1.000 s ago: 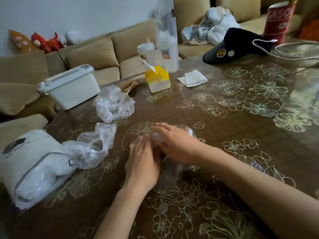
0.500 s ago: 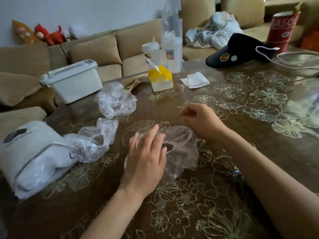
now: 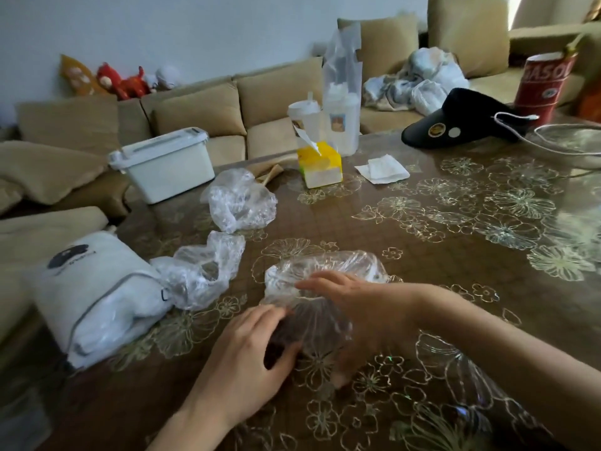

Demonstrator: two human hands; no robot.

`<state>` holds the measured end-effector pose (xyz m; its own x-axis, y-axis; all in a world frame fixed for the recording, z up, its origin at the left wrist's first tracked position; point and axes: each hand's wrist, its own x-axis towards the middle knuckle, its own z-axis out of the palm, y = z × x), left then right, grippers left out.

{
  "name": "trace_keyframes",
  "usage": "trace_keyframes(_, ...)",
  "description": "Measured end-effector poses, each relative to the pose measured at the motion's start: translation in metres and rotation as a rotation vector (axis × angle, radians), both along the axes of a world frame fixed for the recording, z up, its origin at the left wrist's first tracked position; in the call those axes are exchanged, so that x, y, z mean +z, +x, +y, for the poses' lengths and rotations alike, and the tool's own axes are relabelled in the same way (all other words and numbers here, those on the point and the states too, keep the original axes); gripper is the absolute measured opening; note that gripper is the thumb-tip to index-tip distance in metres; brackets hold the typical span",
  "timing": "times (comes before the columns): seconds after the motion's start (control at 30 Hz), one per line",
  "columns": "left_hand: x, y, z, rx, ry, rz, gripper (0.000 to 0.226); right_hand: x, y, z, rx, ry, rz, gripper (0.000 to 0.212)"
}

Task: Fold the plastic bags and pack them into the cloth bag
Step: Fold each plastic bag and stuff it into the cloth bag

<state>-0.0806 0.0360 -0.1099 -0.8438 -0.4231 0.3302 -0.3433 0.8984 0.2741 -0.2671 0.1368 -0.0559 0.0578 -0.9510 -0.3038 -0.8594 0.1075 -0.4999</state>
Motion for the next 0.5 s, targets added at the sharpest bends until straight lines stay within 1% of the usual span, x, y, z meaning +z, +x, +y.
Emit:
trace_keyframes(0.03, -0.002, 0.000, -0.002, -0.009, -0.051, 0.014, 0.044, -0.006, 0.005, 0.001, 0.001, -0.039, 0.030, 0.115)
trace_keyframes(0.07, -0.004, -0.001, -0.004, -0.010, -0.062, 0.039, 0.038, -0.014, 0.005, 0.001, -0.014, -0.098, 0.037, 0.107)
trace_keyframes(0.13, -0.005, -0.003, -0.007, 0.000, -0.043, 0.080, 0.013, -0.025, 0.002, 0.000, -0.026, -0.283, 0.091, 0.078)
trace_keyframes(0.17, -0.004, -0.005, -0.008, 0.015, -0.038, 0.093, 0.007, -0.028, 0.002, -0.001, -0.018, -0.385, 0.134, 0.064)
trace_keyframes(0.2, -0.004, -0.007, -0.009, 0.025, -0.049, 0.106, 0.011, -0.029, 0.001, -0.003, -0.006, -0.469, 0.160, 0.051)
trace_keyframes(0.23, -0.001, -0.008, -0.009, 0.029, -0.050, 0.125, 0.021, -0.030, 0.001, -0.006, 0.016, -0.530, 0.184, 0.040)
trace_keyframes(0.3, 0.008, -0.012, -0.009, 0.028, -0.025, 0.138, 0.042, -0.036, -0.003, -0.011, 0.006, -0.643, 0.210, 0.028)
trace_keyframes(0.33, 0.011, -0.013, -0.009, 0.010, -0.038, 0.125, 0.047, -0.039, -0.006, -0.012, -0.050, -0.692, 0.172, 0.025)
trace_keyframes(0.4, 0.014, -0.014, -0.008, -0.021, -0.144, 0.071, 0.050, -0.041, -0.013, -0.011, -0.206, -0.724, 0.002, 0.018)
trace_keyframes(0.43, 0.013, -0.013, -0.009, -0.024, -0.192, 0.050, 0.048, -0.041, -0.016, -0.010, -0.269, -0.722, -0.095, 0.015)
trace_keyframes(0.47, 0.010, -0.013, -0.013, -0.022, -0.198, 0.044, 0.041, -0.039, -0.019, -0.009, -0.310, -0.717, -0.176, 0.012)
trace_keyframes(0.5, 0.007, -0.013, -0.015, -0.004, -0.174, 0.057, 0.029, -0.039, -0.021, -0.008, -0.322, -0.707, -0.235, 0.011)
